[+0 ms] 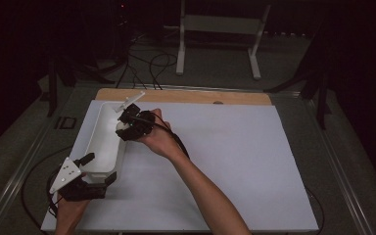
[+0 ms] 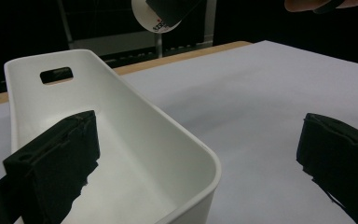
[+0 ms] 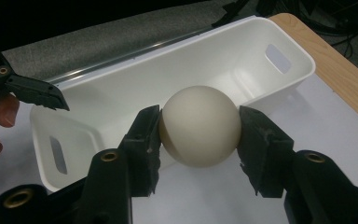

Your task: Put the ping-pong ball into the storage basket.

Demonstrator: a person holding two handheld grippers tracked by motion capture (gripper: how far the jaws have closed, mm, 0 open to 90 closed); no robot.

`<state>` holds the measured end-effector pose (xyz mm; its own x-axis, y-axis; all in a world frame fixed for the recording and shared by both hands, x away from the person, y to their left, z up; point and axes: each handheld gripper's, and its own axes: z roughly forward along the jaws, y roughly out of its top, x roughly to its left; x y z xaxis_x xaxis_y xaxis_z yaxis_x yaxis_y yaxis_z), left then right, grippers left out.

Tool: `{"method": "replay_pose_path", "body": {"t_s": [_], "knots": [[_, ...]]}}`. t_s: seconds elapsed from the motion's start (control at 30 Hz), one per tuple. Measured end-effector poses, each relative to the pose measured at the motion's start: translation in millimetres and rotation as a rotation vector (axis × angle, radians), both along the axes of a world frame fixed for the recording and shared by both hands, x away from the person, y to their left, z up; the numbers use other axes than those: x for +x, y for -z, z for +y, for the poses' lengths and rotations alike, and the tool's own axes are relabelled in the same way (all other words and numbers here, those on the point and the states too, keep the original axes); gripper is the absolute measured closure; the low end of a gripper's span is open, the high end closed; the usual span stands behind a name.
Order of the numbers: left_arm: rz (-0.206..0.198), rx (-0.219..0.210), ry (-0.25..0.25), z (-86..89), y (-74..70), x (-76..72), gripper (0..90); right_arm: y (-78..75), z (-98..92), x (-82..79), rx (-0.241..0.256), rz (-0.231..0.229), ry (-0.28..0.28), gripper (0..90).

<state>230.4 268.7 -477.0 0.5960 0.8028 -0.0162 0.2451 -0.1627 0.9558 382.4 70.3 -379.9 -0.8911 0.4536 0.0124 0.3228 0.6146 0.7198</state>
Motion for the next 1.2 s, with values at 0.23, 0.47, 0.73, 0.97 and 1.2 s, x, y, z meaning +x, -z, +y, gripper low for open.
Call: {"method": "replay_pose_path", "body": {"t_s": [0.23,0.47,0.73,0.97,1.2], "knots": [[0.0,0.0,0.002,-0.2,0.1,0.1,0.0,-0.5,4.3,-1.6,0.002,-0.004,-0.007,50.4],[0.0,0.001,0.001,-0.2,0.1,0.1,0.0,0.5,6.8,-2.3,0.004,-0.004,-0.01,50.4],[0.0,0.003,0.002,-0.3,-0.1,-0.1,0.0,-0.5,12.0,-5.3,0.013,-0.008,-0.023,50.4],[0.0,-0.001,0.003,-0.6,-0.2,-0.3,0.0,-0.3,16.8,-8.0,0.01,-0.01,-0.033,50.4],[-0.003,-0.002,0.002,-0.3,-0.5,-0.4,0.0,0.9,21.1,-9.9,0.01,-0.009,-0.045,50.4]]}}
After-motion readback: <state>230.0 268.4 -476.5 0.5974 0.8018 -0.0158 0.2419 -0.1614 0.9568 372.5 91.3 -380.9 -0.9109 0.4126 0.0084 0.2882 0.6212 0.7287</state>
